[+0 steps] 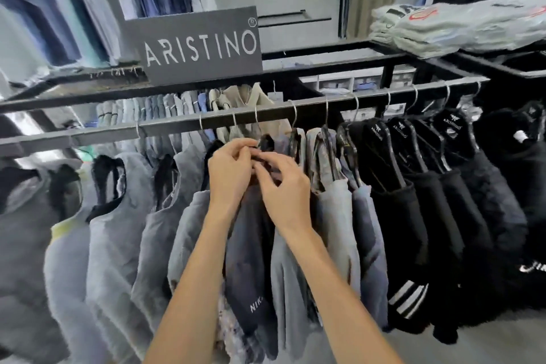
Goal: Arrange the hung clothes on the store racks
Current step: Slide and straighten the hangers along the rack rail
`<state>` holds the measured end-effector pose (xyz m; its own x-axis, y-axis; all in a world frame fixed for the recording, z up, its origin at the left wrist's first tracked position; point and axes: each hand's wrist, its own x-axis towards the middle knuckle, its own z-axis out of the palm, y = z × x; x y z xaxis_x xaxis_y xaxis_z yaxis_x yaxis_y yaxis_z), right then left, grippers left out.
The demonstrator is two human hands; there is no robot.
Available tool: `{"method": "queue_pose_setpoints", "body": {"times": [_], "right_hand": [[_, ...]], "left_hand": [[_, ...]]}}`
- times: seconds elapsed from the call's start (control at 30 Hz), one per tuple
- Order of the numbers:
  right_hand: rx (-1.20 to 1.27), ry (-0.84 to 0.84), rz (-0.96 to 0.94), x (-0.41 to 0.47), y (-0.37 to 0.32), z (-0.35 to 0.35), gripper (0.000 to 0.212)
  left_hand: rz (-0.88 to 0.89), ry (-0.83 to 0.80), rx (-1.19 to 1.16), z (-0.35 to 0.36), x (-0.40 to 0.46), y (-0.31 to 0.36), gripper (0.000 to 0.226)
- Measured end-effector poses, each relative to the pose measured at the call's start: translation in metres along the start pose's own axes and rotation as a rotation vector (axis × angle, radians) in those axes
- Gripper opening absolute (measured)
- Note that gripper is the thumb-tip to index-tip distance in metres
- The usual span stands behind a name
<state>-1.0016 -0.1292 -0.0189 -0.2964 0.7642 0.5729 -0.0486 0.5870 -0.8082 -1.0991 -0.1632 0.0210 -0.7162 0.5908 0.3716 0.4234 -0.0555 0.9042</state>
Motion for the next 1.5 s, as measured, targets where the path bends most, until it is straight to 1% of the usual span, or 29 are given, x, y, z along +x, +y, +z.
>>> {"method": "queue_pose_setpoints", "body": {"times": [0.1, 0.2, 0.33, 0.47, 0.6, 0.67, 0.73, 0.8, 0.83, 0.9, 1.0, 1.07, 1.13, 1.2, 1.27, 1.33, 1.37, 1.43, 1.5], "right_hand": [[0.037, -0.065, 0.013, -0.002, -0.014, 0.021, 0.025], [0.051, -0.158, -0.019, -0.01, -0.033, 0.055, 0.026], [0.076, -0.277, -0.069, -0.031, -0.06, 0.109, 0.025], [0.07, -0.373, -0.071, -0.055, -0.086, 0.168, 0.025], [0.046, -0.422, -0.057, -0.076, -0.111, 0.22, 0.028], [0.01, -0.449, -0.053, -0.084, -0.121, 0.244, 0.029], [-0.013, -0.481, -0.051, -0.092, -0.129, 0.266, 0.031], [-0.032, -0.507, -0.031, -0.099, -0.135, 0.287, 0.032], [-0.038, -0.525, -0.013, -0.103, -0.137, 0.299, 0.033], [-0.051, -0.582, 0.035, -0.107, -0.144, 0.322, 0.037], [-0.059, -0.673, 0.157, -0.111, -0.153, 0.355, 0.042], [-0.098, -0.726, 0.23, -0.116, -0.158, 0.377, 0.039], [-0.183, -0.748, 0.244, -0.122, -0.161, 0.397, 0.034], [-0.2, -0.76, 0.301, -0.126, -0.161, 0.408, 0.036], [-0.189, -0.747, 0.358, -0.129, -0.162, 0.416, 0.032], [-0.2, -0.724, 0.361, -0.131, -0.157, 0.426, 0.021], [-0.221, -0.701, 0.365, -0.13, -0.155, 0.431, 0.019], [-0.233, -0.638, 0.405, -0.123, -0.152, 0.438, 0.022], [-0.156, -0.569, 0.472, -0.116, -0.162, 0.435, 0.031]], "left_hand": [[-0.012, 0.088, 0.06, -0.04, 0.0, -0.008, 0.027], [0.0, 0.191, 0.142, -0.09, -0.003, -0.013, 0.026], [0.012, 0.297, 0.384, -0.164, -0.013, -0.026, 0.024], [-0.009, 0.31, 0.602, -0.236, -0.021, -0.054, 0.024], [0.087, 0.309, 0.756, -0.298, -0.018, -0.087, 0.024], [0.102, 0.318, 0.85, -0.324, -0.015, -0.1, 0.026], [0.086, 0.352, 0.944, -0.346, -0.014, -0.111, 0.028], [0.035, 0.372, 0.988, -0.366, -0.014, -0.119, 0.035], [-0.007, 0.372, 0.96, -0.375, -0.013, -0.124, 0.039], [-0.1, 0.353, 0.812, -0.389, -0.012, -0.129, 0.045], [-0.194, 0.288, 0.548, -0.407, -0.008, -0.135, 0.039], [-0.235, 0.244, 0.416, -0.417, -0.005, -0.138, 0.037], [-0.281, 0.219, 0.274, -0.427, 0.0, -0.146, 0.035], [-0.33, 0.212, 0.172, -0.433, 0.005, -0.148, 0.031], [-0.353, 0.229, 0.133, -0.438, 0.01, -0.155, 0.037], [-0.37, 0.18, 0.13, -0.437, 0.013, -0.153, 0.037], [-0.361, 0.143, 0.177, -0.436, 0.015, -0.153, 0.037], [-0.314, 0.101, 0.297, -0.432, 0.018, -0.15, 0.04], [-0.266, 0.091, 0.308, -0.428, 0.022, -0.147, 0.039]]}}
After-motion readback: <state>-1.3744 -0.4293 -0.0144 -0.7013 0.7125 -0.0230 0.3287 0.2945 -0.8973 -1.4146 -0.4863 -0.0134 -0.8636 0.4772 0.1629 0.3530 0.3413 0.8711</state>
